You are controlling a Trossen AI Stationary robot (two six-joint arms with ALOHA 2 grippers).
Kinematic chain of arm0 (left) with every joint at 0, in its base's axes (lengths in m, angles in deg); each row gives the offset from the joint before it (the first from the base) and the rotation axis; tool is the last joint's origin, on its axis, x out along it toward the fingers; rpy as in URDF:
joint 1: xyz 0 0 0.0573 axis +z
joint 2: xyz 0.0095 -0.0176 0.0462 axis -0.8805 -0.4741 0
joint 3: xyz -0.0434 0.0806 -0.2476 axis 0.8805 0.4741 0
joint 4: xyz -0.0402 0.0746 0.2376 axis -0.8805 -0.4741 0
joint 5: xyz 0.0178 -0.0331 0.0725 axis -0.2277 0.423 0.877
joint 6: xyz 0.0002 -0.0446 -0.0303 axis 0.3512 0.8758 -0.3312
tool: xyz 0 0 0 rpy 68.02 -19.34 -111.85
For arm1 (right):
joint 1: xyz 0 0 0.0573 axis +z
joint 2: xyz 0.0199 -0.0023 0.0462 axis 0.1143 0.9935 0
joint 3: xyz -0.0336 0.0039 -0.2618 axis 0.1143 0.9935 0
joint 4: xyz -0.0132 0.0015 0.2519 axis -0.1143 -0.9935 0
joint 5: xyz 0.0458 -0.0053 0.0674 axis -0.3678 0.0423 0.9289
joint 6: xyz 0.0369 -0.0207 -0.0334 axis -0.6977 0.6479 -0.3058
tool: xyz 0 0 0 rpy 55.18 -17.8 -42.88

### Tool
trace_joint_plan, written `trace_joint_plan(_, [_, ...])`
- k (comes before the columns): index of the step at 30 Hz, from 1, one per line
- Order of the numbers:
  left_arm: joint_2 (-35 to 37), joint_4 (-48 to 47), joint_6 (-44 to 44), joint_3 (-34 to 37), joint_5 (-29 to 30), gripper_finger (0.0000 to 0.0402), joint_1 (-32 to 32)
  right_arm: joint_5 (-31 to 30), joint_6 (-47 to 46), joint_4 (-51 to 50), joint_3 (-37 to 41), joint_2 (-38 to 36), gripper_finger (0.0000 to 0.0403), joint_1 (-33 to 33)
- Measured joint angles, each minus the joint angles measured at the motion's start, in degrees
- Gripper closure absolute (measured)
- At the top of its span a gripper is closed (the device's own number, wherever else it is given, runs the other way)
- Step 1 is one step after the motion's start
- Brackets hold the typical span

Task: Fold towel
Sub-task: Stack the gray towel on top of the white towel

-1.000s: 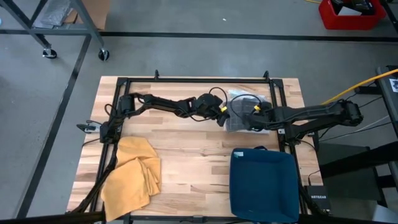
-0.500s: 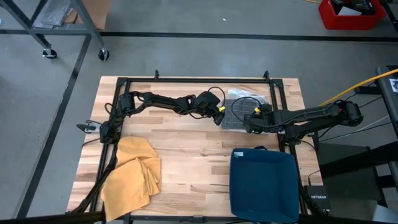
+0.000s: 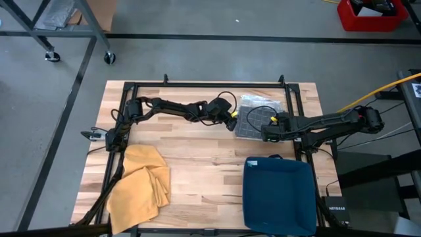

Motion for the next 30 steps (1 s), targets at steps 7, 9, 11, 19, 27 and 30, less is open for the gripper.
trace_joint_plan(7, [0.0,-0.1,-2.1,0.0,-0.1,0.0289,-0.5,-0.3,0.3,0.0,0.0,0.0,0.0180,0.0])
trace_joint_plan(9, [0.0,0.0,-1.2,0.0,0.4,0.0295,-0.1,-0.5,0.7,0.0,0.0,0.0,0.0167,0.0])
trace_joint_plan(11, [0.0,0.6,-0.7,0.0,0.5,0.0303,0.6,-1.3,1.5,0.0,0.0,0.0,0.0158,0.0])
trace_joint_plan(19, [0.0,1.0,-0.2,0.0,0.7,0.0331,2.9,-3.5,0.1,-0.4,-0.3,-0.8,0.0153,0.0])
trace_joint_plan(27, [0.0,1.5,-0.2,0.0,0.6,0.0359,4.2,-10.9,-1.2,-12.3,-9.7,-0.8,0.0152,0.0])
trace_joint_plan(30, [0.0,2.6,-0.2,0.0,-0.5,0.0372,4.3,-13.1,0.1,-16.3,-14.0,-0.8,0.0152,0.0])
